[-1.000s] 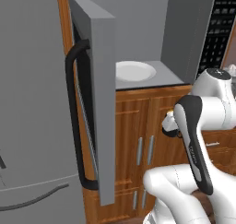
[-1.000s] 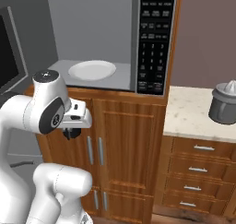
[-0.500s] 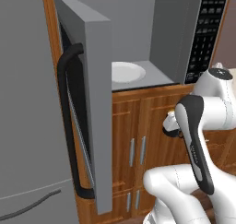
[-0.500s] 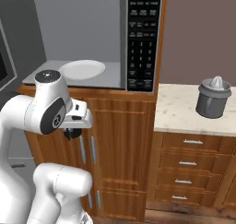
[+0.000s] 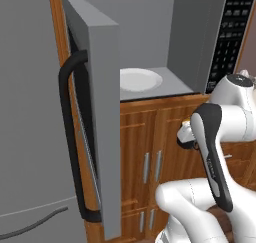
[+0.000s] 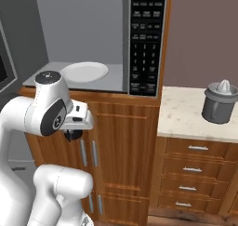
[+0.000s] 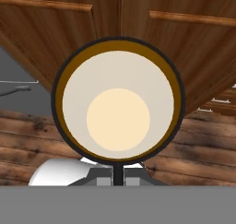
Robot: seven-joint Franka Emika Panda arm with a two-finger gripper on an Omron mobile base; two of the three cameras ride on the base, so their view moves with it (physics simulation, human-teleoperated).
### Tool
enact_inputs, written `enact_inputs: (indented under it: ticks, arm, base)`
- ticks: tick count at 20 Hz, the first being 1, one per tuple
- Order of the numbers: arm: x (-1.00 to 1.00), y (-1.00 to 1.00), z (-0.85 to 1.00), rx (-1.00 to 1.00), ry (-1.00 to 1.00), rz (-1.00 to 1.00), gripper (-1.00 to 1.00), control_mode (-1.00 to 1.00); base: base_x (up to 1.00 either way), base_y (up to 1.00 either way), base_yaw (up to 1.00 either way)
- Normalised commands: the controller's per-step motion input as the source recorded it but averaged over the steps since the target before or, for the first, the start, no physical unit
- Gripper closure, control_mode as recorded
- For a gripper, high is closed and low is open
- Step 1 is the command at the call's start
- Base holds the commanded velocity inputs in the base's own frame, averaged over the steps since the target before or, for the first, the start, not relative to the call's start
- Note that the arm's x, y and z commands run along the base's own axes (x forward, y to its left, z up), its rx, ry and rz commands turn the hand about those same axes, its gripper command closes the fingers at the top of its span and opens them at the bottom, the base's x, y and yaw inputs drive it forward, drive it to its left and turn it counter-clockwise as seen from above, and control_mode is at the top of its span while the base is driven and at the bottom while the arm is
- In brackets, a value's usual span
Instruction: Pick the mug from the counter and place it inside the microwave. Then close the microwave.
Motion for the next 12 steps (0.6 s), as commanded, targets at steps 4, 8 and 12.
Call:
enact_inputs:
  ticks: [4,8,12]
  arm:
    - [0.0,0.0,0.0,0.0,0.0,0.0,1.0,1.0]
    - [0.0,0.0,0.0,0.0,0.0,0.0,1.0,1.0]
    - [0.0,0.0,0.0,0.0,0.0,0.0,1.0,1.0]
  base:
    - [0.17,-0.18,0.01]
    - [0.0,0.0,0.0]
    - [0.0,0.0,0.0]
